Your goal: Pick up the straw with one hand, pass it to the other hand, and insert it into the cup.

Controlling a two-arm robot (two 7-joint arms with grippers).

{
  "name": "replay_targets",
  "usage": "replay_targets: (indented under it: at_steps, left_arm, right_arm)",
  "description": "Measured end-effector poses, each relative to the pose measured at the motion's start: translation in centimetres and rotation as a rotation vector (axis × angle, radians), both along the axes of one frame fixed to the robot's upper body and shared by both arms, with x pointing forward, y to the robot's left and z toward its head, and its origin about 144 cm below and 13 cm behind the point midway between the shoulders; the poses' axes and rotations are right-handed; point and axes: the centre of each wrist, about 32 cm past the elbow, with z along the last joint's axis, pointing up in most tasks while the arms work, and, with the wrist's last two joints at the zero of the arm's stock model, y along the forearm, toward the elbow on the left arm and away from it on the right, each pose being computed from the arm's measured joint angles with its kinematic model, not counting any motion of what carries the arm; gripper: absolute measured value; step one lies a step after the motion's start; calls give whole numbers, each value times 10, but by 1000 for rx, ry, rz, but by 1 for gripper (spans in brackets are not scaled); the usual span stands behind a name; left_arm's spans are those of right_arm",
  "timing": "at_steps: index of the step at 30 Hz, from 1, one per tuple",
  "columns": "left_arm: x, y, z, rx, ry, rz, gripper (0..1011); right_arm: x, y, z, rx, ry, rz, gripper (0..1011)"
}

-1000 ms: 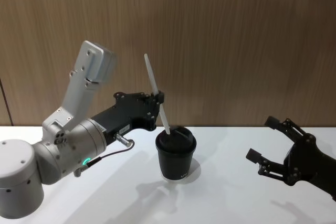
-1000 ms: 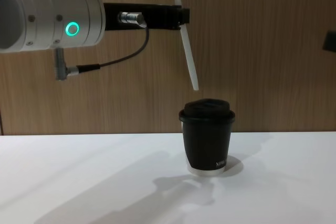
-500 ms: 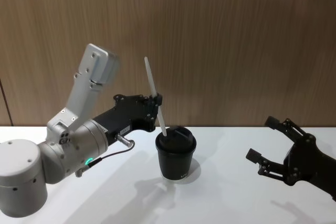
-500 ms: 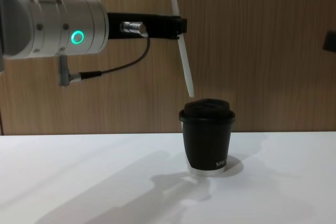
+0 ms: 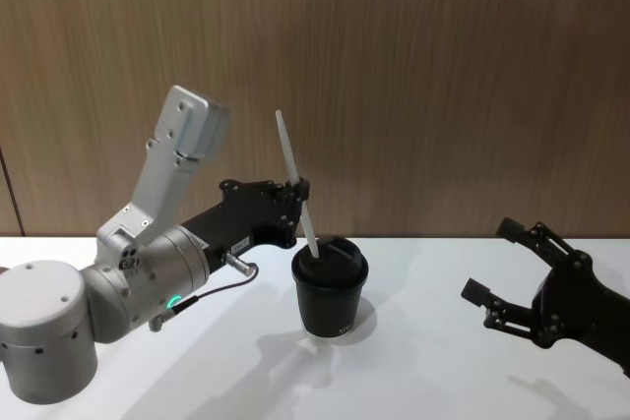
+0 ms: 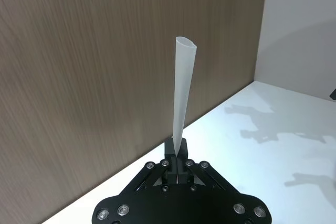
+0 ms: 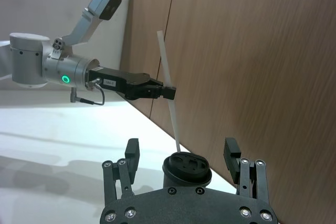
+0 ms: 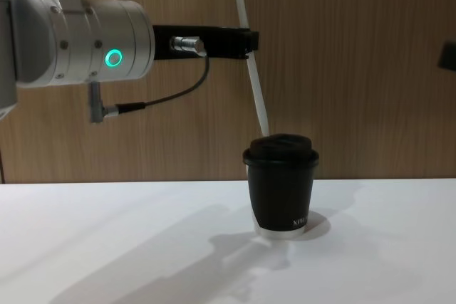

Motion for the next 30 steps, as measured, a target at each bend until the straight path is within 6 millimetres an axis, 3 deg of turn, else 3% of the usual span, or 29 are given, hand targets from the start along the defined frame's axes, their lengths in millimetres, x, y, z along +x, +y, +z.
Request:
replay_targets:
  at_steps: [30]
  left_arm:
    - [4, 0, 2, 3, 11, -4, 8]
  right_arm:
    - [0, 0, 0, 0, 0, 0, 1001]
